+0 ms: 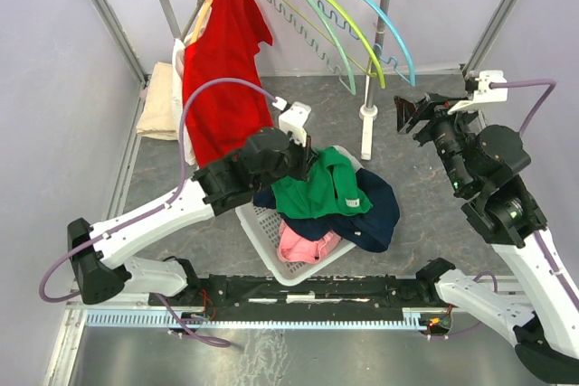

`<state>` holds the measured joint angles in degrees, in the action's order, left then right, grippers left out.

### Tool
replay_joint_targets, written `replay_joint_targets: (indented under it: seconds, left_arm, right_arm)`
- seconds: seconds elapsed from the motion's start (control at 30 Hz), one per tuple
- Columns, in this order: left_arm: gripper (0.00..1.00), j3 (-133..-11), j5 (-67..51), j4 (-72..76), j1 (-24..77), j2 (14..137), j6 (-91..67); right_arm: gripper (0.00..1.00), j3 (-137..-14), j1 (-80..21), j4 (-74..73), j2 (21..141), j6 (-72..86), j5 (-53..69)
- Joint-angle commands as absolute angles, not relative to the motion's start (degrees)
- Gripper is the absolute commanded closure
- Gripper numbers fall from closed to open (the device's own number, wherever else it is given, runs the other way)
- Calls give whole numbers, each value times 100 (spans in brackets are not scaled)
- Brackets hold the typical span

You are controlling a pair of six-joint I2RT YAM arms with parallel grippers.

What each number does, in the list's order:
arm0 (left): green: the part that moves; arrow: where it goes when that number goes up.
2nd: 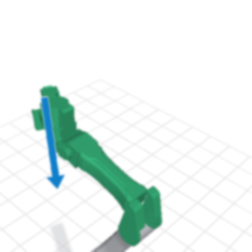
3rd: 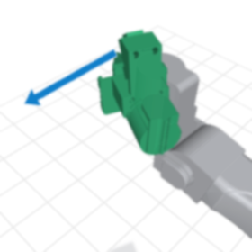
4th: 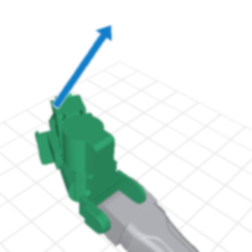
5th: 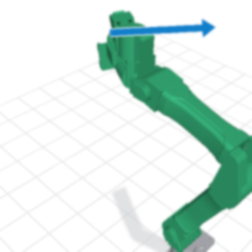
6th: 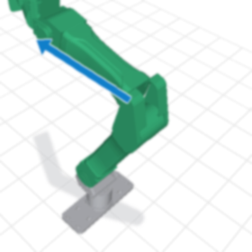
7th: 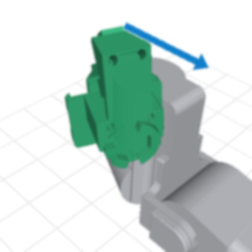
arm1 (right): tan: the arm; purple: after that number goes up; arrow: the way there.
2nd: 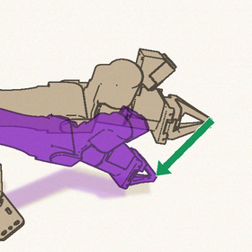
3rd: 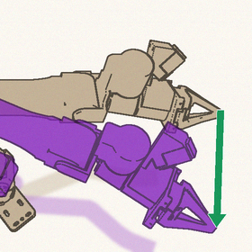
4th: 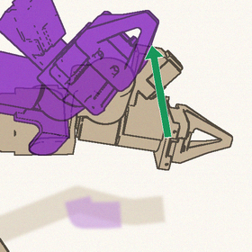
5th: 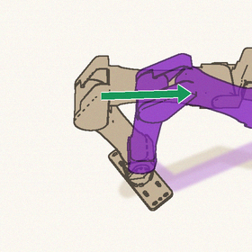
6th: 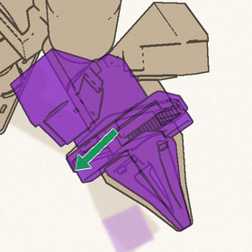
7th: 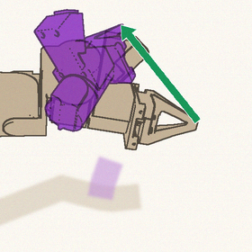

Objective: Remove the t-shirt from the hanger
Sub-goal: Place the T-shirt in the bin.

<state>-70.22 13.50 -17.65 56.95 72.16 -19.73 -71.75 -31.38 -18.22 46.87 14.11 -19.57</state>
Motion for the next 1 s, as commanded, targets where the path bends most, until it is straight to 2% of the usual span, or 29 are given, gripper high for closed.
replay_joint_targets:
  seconds: [0.0, 0.1, 0.13, 0.23, 0.37, 0.73, 0.97]
  left_arm:
    - [90, -6917, 1839, -1935, 5798, 7374, -2249]
    - [59, -6718, 1927, -2015, 5806, 7455, -2342]
    - [52, -6660, 1956, -2021, 5809, 7472, -2372]
    - [40, -6474, 2052, -2021, 5816, 7528, -2431]
    - [30, -6356, 2265, -2013, 5826, 7682, -2461]
    - [23, -6318, 2592, -2013, 5821, 8198, -2447]
    - [26, -6226, 2467, -2119, 5820, 8402, -2514]
  right_arm:
    - [25, -7201, -3125, -1591, 4767, 1389, -1900]
    - [25, -7187, -3125, -1580, 4806, 1374, -1874]
    - [25, -7188, -3128, -1582, 4827, 1359, -1858]
    - [25, -7186, -3129, -1582, 4867, 1313, -1863]
    - [25, -7162, -3129, -1571, 4894, 1277, -1872]
    - [25, -7109, -3127, -1529, 4978, 1248, -1856]
    - [25, -7058, -3129, -1514, 4992, 1281, -1860]
